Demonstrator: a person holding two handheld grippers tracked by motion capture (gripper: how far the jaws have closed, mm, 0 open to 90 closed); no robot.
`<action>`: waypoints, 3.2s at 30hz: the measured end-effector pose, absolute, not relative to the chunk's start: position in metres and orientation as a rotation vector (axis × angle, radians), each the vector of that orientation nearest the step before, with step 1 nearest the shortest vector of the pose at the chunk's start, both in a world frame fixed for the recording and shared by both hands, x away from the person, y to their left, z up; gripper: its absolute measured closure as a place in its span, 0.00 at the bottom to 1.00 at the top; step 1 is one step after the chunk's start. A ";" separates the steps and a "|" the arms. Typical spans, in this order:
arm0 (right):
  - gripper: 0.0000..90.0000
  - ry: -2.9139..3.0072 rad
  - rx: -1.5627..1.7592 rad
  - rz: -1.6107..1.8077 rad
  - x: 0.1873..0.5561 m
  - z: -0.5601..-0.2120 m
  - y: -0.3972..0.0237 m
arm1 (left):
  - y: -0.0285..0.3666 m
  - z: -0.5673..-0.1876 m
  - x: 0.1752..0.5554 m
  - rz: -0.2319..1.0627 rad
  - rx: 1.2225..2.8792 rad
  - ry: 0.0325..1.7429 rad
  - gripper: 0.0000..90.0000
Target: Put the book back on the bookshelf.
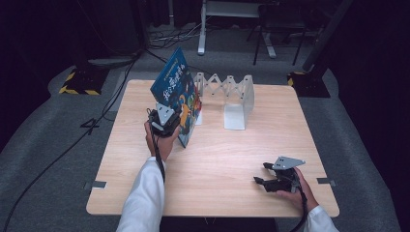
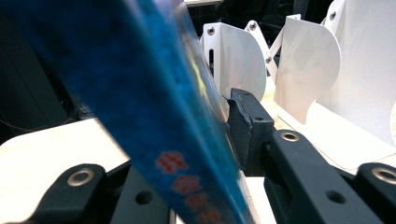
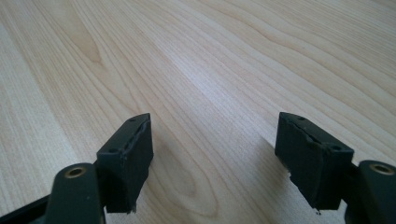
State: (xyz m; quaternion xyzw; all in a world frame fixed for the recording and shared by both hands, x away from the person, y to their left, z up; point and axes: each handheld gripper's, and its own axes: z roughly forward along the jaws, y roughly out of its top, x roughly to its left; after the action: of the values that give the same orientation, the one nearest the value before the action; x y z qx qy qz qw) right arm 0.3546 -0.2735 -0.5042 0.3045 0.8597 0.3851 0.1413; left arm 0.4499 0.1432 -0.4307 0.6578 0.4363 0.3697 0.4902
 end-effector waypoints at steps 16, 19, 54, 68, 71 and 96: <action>0.31 2.481 0.879 1.110 0.355 -0.504 -0.273 | 0.155 -0.443 0.436 0.869 1.609 1.044 0.74; 0.31 2.480 0.878 1.111 0.355 -0.504 -0.273 | 0.152 -0.444 0.434 0.886 1.615 1.044 0.73; 0.29 2.486 0.891 1.091 0.356 -0.503 -0.274 | 0.171 -0.433 0.407 0.867 1.662 0.963 0.67; 0.28 2.497 0.935 1.028 0.359 -0.499 -0.273 | 0.183 -0.424 0.392 0.867 1.693 0.927 0.68; 0.28 2.497 0.938 1.016 0.359 -0.498 -0.274 | 0.186 -0.422 0.390 0.865 1.697 0.922 0.68; 0.30 2.462 0.868 0.961 0.351 -0.487 -0.271 | 0.204 -0.414 0.354 0.852 1.807 0.798 0.75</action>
State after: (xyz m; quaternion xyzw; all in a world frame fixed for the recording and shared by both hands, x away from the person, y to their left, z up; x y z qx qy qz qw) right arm 0.3509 -0.2708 -0.4866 0.3071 0.8706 0.3400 0.1790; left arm 0.3537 0.2037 -0.4142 0.7391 0.3263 0.3484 0.4752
